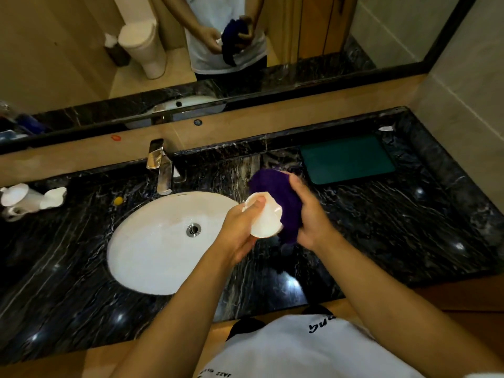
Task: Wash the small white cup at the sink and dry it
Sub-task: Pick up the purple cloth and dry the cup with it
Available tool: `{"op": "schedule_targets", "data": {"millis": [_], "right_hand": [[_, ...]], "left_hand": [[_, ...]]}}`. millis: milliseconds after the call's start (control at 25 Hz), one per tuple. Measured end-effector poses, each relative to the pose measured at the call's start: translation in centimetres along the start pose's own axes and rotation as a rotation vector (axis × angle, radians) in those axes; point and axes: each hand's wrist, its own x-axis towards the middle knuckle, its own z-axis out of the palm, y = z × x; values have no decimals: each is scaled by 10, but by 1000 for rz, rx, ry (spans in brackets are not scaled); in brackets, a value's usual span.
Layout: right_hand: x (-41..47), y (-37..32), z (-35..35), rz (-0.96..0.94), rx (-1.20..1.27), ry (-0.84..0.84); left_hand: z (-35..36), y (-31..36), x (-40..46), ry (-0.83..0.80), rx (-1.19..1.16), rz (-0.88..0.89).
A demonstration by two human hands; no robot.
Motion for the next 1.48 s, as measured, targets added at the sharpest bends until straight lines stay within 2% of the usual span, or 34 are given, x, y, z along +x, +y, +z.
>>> {"op": "schedule_targets", "data": {"millis": [80, 120, 240, 320, 360, 440, 520, 600, 640, 680, 720, 800, 840, 880, 960, 1040, 1120, 1160, 1280, 1320, 1360, 1440, 1480], "right_hand": [[1, 4, 11, -54, -97, -6], [1, 7, 16, -86, -133, 43], [-1, 30, 37, -185, -186, 328], [-2, 48, 46, -205, -207, 501], [-3, 51, 45, -214, -207, 541], [-2, 42, 35, -209, -278, 539], [0, 15, 21, -167, -506, 397], [2, -11, 15, -51, -692, 166], [3, -16, 16, -42, -703, 123], [3, -14, 21, -95, -672, 153], [2, -6, 28, -176, -600, 247], [-1, 20, 43, -268, -383, 496], [-3, 33, 47, -286, -306, 565], [-6, 38, 45, -293, -295, 584], [-4, 22, 33, -255, -402, 537], [2, -9, 16, -161, -633, 380], [5, -25, 12, -112, -766, 245], [4, -22, 15, -144, -731, 257], [0, 15, 36, -190, -256, 456], [-1, 29, 38, -192, -162, 509], [-4, 33, 37, -193, -163, 550], [-3, 16, 27, -162, -314, 559], [-1, 2, 18, -121, -424, 489]], "left_hand": [[4, -8, 0, 70, 46, 138], [7, -11, 0, 153, 71, 209], [27, -14, 2, 494, 38, 292], [40, -15, 0, 635, 41, 294], [41, -17, -1, 637, 97, 299], [29, -16, -1, 474, 265, 317], [5, -2, 1, 228, 490, 278], [-9, 11, 5, 81, 688, 223], [-9, 14, 6, 92, 751, 254], [-4, 12, 5, 140, 751, 315], [6, 7, 5, 223, 660, 369], [37, -5, 2, 453, 283, 336], [50, -12, -1, 558, 141, 298], [54, -19, -2, 591, 84, 281], [41, -19, -2, 444, 233, 235], [17, -7, 5, 230, 584, 236], [3, 7, 13, 185, 868, 300], [6, 10, 15, 215, 871, 331], [41, -5, 7, 469, 456, 260], [48, -14, 5, 554, 364, 222], [49, -18, 4, 568, 360, 184], [33, -13, 6, 396, 504, 162], [23, -7, 9, 294, 634, 180]]}}
